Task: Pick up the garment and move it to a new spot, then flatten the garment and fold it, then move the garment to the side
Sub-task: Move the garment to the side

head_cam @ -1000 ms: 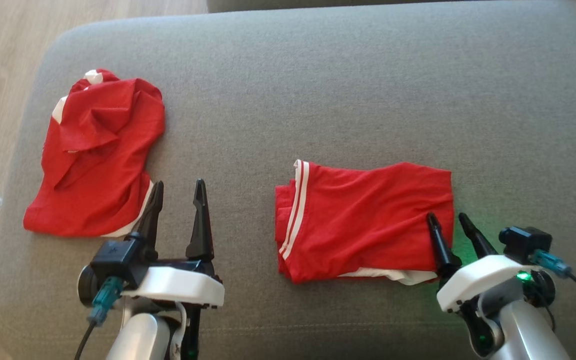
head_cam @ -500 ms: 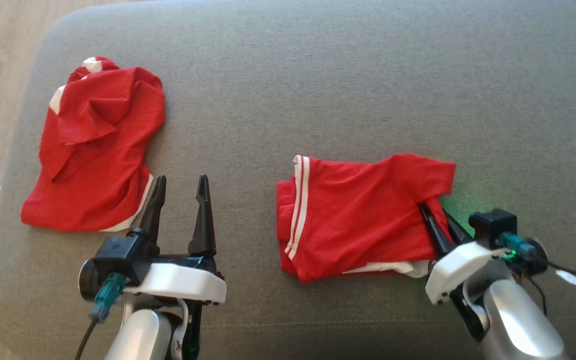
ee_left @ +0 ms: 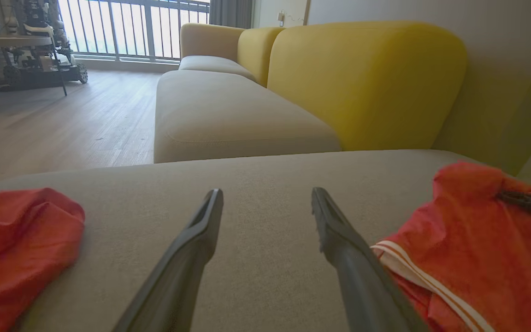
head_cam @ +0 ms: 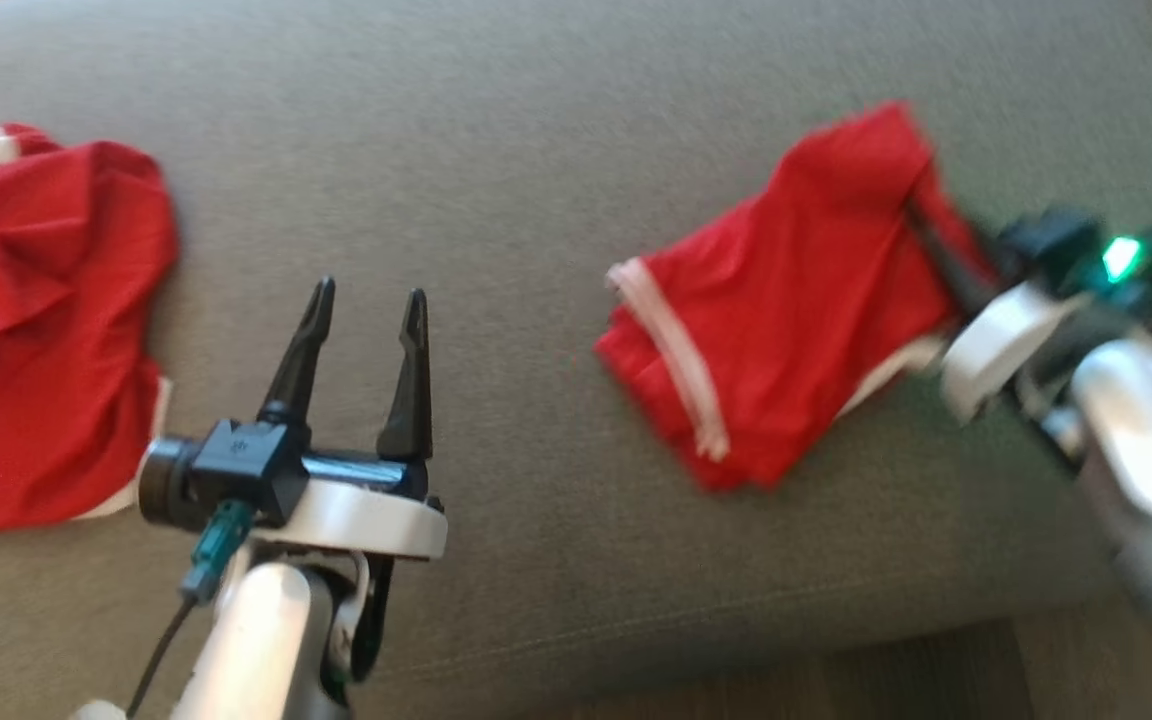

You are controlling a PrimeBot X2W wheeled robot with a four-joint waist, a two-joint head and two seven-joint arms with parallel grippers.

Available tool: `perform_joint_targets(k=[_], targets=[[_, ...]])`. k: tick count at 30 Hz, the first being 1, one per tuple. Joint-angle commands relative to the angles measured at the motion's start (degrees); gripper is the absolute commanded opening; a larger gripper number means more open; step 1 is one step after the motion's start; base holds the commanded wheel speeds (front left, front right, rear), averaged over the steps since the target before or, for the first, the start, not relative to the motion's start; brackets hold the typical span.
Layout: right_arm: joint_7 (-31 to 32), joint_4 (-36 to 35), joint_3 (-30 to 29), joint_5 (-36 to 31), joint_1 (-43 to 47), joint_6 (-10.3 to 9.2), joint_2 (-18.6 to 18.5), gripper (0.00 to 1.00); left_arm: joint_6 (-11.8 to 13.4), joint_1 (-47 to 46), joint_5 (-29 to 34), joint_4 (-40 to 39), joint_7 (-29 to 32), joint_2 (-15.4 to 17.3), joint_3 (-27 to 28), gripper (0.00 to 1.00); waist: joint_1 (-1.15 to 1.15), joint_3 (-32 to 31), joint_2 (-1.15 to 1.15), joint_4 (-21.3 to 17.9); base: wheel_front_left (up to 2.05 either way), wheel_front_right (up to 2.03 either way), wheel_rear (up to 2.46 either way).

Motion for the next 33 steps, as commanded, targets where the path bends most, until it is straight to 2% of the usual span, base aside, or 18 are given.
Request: perform_joint_targets(k=[1,5,12,22,28,29,30,33], targets=[[-0.1,-0.2,1.9,1.5,-4.7,-0.03,-3.0,0.0,-1.0,-3.2,1.5,-2.1,-0.7,0.2,2.4,1.0,0.0,4.9,0.0,-4.4,0.0,0.0,0.0],[-0.8,3.1,4.3,4.0,-13.2,-0.03,-7.5,0.0,-3.1,-6.6,3.8,-2.9,-0.7,0.4,2.8,1.0,0.0,9.7,0.0,-7.2,0.0,0.0,0.0],[-1.3,11.4,2.4,7.4,-23.3,-0.03,-11.9,0.0,-4.9,-12.1,6.2,-4.6,-0.7,1.3,2.8,1.0,0.0,16.1,0.0,-9.5,0.0,0.0,0.0],[-2.3,22.8,-5.5,3.7,-32.4,-0.03,-15.6,0.0,-5.0,-14.6,6.4,-5.8,-0.7,2.0,4.6,1.0,0.0,20.5,0.0,-10.4,0.0,0.0,0.0],[-2.4,23.4,-8.3,1.9,-33.4,-0.03,-15.7,0.0,-5.1,-14.4,6.3,-5.9,-0.7,1.7,4.5,1.0,0.0,21.1,0.0,-9.6,0.0,0.0,0.0],[-2.5,22.5,-8.8,1.5,-33.4,-0.03,-15.5,0.27,-5.1,-14.4,6.3,-5.9,-0.7,1.7,4.5,1.0,0.0,21.1,0.0,-9.4,0.0,0.0,0.0],[-2.5,22.2,-9.6,1.6,-33.2,-0.03,-15.3,1.0,-5.0,-14.5,6.2,-5.9,-0.7,1.6,4.5,1.0,0.0,21.2,0.0,-9.3,0.0,0.0,0.0],[-2.5,20.5,-10.9,0.6,-32.8,-0.03,-15.3,1.0,-5.0,-14.5,5.9,-5.7,-0.7,1.4,4.7,1.0,0.0,21.0,0.0,-8.7,0.0,0.0,0.0]])
